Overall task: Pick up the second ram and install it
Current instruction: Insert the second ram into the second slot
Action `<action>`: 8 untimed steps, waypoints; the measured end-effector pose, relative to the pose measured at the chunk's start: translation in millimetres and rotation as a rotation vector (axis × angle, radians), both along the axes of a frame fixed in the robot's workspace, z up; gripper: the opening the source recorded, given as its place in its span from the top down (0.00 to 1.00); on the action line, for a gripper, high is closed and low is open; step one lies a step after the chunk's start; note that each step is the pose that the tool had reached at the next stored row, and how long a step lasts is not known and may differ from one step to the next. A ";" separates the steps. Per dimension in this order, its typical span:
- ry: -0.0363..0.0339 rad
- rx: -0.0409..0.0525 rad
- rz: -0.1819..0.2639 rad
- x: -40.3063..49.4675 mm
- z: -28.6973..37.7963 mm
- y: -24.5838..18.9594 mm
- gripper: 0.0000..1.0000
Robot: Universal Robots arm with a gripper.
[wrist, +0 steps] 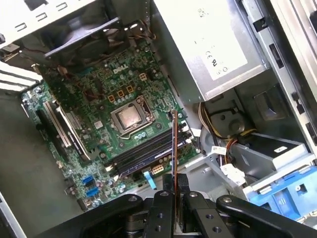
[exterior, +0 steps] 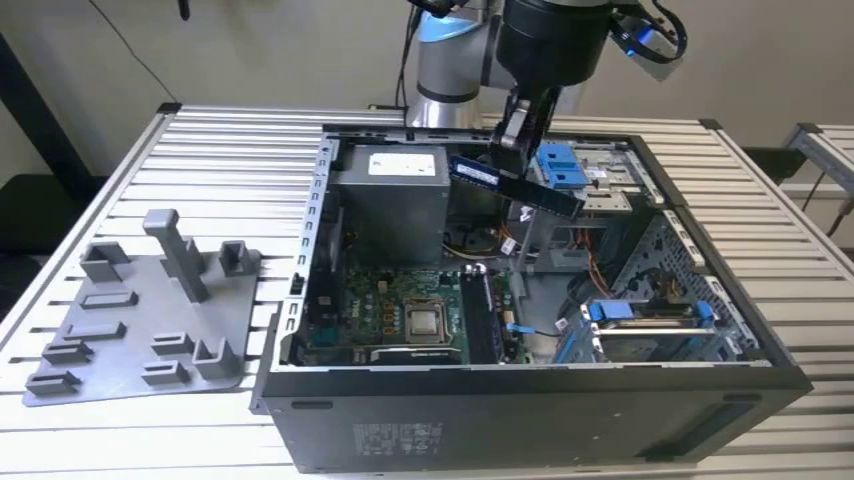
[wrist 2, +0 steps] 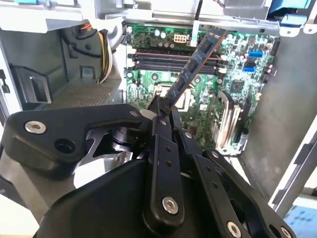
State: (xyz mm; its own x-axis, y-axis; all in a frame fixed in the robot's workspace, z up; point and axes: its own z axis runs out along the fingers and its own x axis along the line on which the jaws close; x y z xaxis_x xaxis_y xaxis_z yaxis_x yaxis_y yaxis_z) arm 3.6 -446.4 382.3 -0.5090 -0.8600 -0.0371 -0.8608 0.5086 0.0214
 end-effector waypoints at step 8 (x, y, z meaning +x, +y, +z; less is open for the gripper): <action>0.0000 0.0000 -0.142 0.0 -2.6 0.0 0.86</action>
